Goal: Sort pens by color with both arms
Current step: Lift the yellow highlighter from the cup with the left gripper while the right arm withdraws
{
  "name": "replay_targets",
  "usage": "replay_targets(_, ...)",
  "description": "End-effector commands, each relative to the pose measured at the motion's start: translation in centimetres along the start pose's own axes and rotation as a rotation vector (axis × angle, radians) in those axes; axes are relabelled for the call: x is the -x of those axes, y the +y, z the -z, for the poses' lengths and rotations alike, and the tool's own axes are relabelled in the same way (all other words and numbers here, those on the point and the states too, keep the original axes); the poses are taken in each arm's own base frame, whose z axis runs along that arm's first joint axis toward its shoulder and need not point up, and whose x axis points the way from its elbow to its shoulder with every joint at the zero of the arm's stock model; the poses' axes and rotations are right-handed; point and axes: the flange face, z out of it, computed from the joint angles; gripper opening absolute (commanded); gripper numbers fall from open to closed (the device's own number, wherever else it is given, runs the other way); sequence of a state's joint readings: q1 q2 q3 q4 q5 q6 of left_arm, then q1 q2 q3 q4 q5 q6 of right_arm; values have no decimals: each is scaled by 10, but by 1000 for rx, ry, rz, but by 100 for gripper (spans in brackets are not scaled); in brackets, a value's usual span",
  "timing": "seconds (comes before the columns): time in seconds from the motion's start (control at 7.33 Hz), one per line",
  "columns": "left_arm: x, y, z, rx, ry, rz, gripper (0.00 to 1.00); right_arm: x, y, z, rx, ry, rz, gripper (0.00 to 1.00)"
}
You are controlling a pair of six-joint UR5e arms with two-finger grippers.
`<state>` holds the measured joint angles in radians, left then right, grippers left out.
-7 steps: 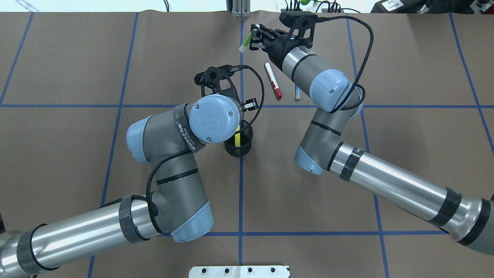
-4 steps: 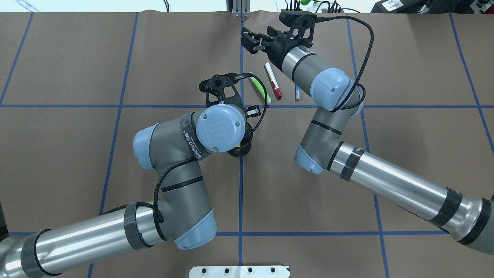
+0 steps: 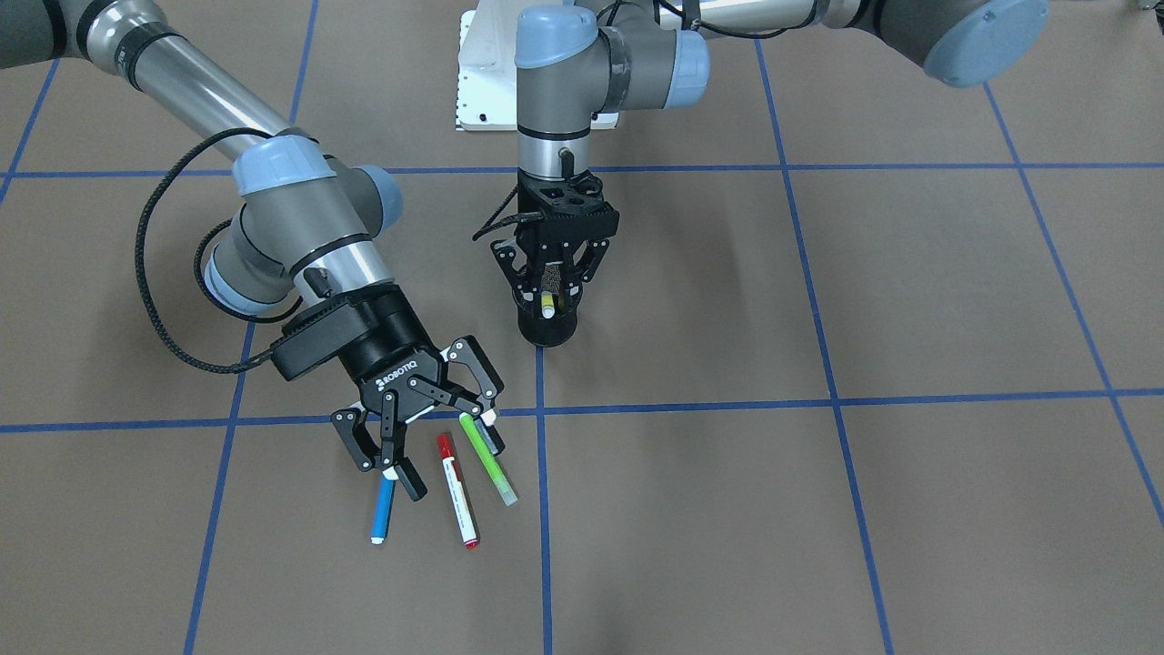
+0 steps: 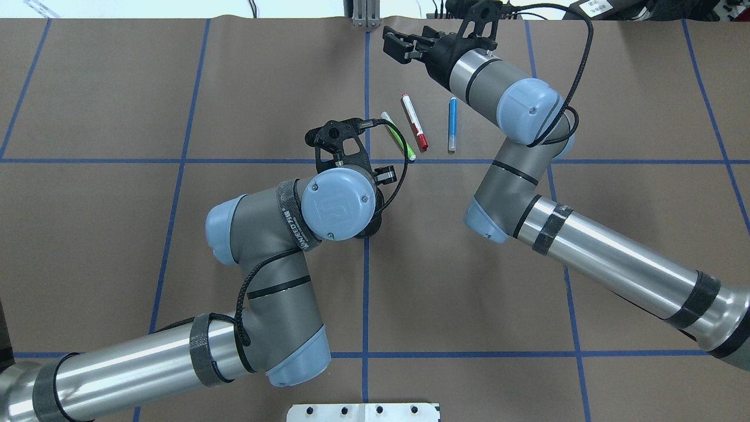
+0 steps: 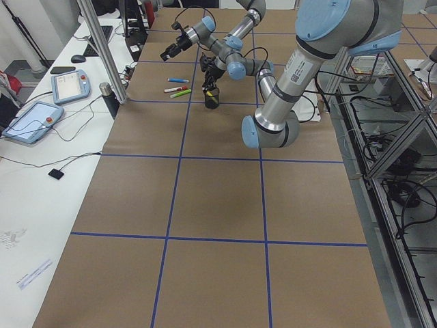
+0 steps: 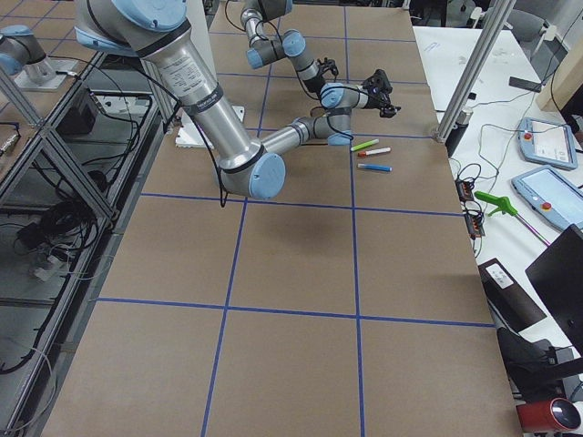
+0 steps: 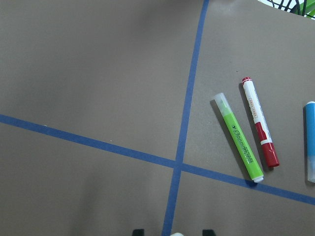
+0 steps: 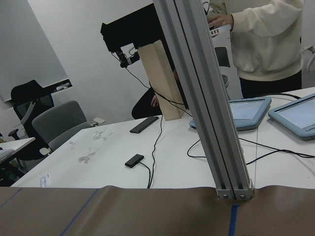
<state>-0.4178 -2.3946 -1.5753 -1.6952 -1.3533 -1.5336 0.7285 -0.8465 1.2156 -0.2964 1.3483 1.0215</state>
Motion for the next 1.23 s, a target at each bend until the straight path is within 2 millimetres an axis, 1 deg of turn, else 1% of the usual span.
replay_targets(0.0,0,0,0,-4,0,-2,3,-38,-22,3,6,45,-1,91)
replay_targets(0.14,0,0,0,-6,-2,-2,0,-76,-30,4,24,134,16,92)
replay_targets(0.27,0,-1,1,-7,0,-1,0,-109,-49,3,110,208,19,94)
replay_targets(0.41,0,-1,2,-14,1,-1,0,-135,-75,2,249,302,-5,96)
replay_targets(0.55,-5,-7,19,-18,27,-14,0,-137,-99,5,415,407,-59,99)
replay_targets(0.68,-5,-12,40,-16,29,-31,0,-128,-112,16,540,505,-111,99)
replay_targets(0.82,-4,-18,69,-12,27,-73,0,-126,-112,28,634,566,-153,100)
replay_targets(0.95,-1,-27,101,-13,27,-99,0,-124,-108,38,720,620,-197,100)
replay_targets(1.09,-1,-31,124,-13,40,-105,0,-119,-104,52,817,688,-238,100)
